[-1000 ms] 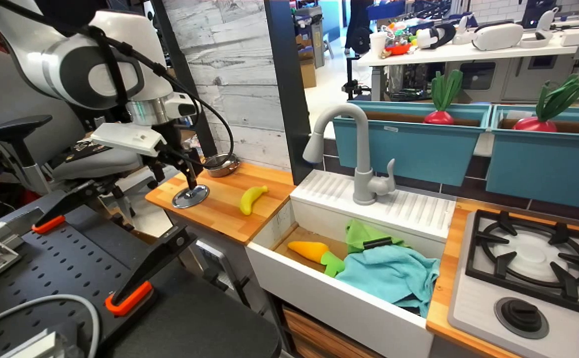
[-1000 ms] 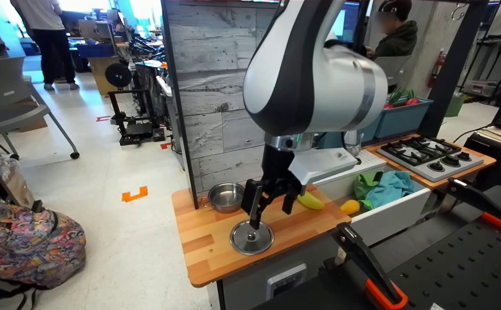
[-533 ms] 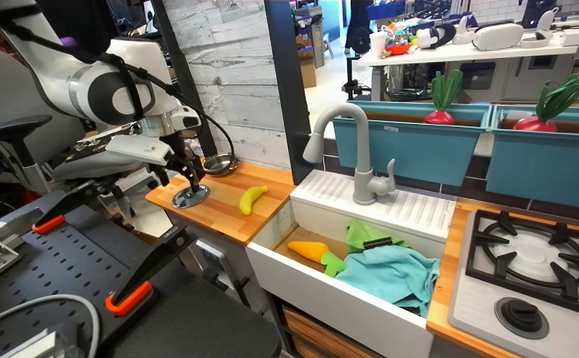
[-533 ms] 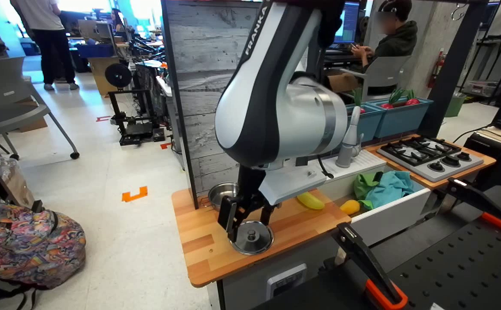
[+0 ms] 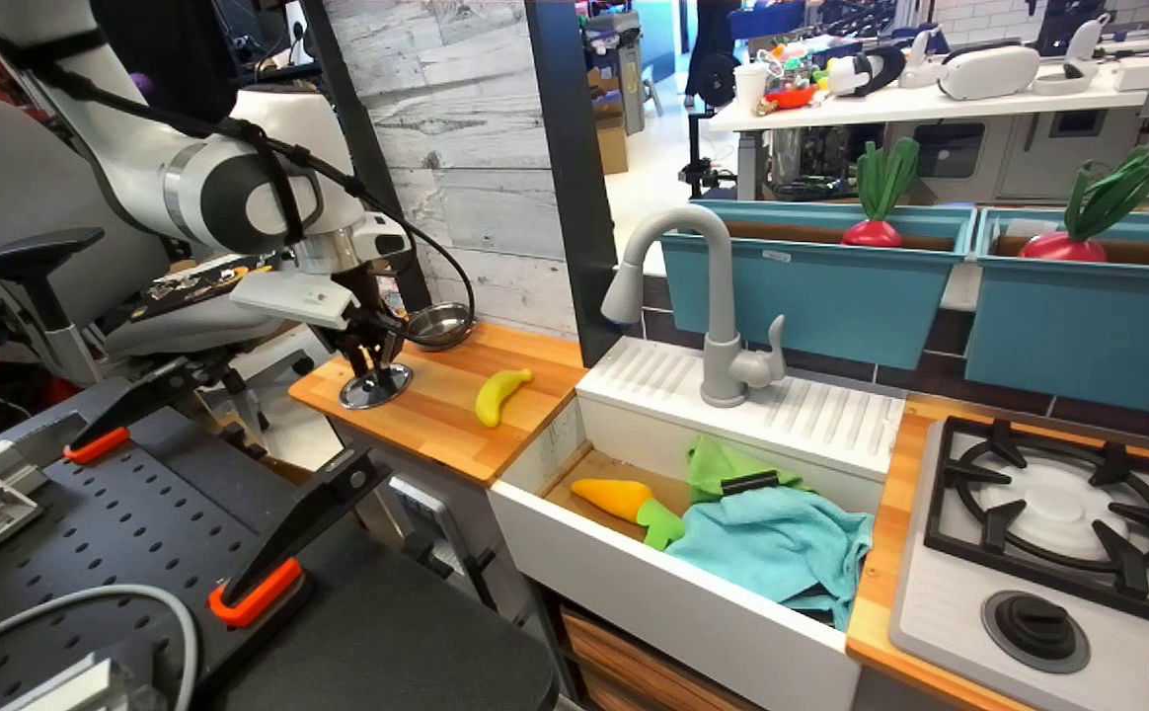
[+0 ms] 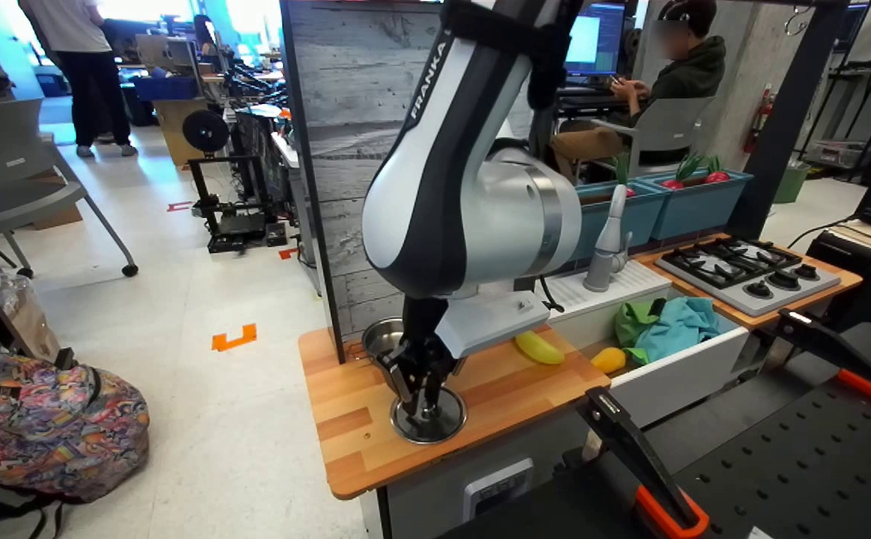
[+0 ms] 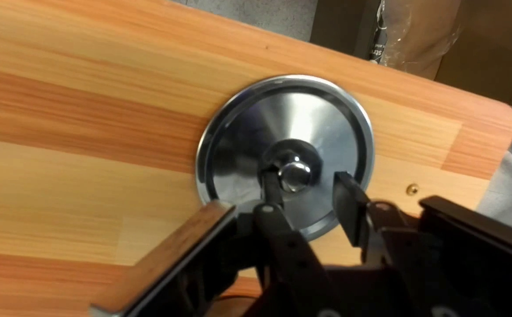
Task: Put the silver lid on the silver pot, move the banana to the left, push the faucet to the left
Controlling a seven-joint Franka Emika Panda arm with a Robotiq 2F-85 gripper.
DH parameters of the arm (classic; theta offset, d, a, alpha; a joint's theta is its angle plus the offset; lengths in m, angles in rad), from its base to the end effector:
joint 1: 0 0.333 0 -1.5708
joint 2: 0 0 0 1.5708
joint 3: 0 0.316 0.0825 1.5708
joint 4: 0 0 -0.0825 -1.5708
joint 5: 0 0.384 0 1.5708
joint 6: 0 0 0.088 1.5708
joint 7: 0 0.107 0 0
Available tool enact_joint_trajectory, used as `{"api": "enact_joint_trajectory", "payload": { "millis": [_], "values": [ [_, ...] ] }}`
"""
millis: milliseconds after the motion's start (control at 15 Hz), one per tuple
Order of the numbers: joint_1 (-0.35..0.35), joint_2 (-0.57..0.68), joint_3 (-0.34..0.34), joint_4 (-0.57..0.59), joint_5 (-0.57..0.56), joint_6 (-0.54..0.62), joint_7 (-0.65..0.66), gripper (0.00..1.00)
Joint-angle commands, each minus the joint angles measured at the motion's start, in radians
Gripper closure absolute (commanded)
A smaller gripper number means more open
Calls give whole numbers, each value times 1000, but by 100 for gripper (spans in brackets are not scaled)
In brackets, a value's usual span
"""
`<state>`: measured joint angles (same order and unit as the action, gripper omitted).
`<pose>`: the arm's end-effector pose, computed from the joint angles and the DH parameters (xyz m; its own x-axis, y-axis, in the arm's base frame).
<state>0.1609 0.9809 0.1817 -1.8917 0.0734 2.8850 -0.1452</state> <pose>0.5497 0.1967 -0.0063 0.9446 0.3265 0.0330 0.3273 -0.9301 -0.1666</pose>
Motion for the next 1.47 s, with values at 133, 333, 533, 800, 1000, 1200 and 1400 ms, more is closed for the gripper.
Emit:
{"api": "enact_joint_trajectory", "payload": {
  "millis": [133,333,533,800,1000,1200,1400],
  "values": [
    [-24,-2,10,2,-27,11,16,98],
    [-26,-33,6,-34,-27,25,19,95],
    [-30,-80,8,-81,-28,48,19,95],
    [-36,-172,13,-179,-27,128,23,95],
    [-58,-219,26,-213,-25,173,19,95],
    [-86,-233,37,-195,-27,163,8,95],
    [-119,-221,55,-152,-25,144,-2,95]
  ]
}}
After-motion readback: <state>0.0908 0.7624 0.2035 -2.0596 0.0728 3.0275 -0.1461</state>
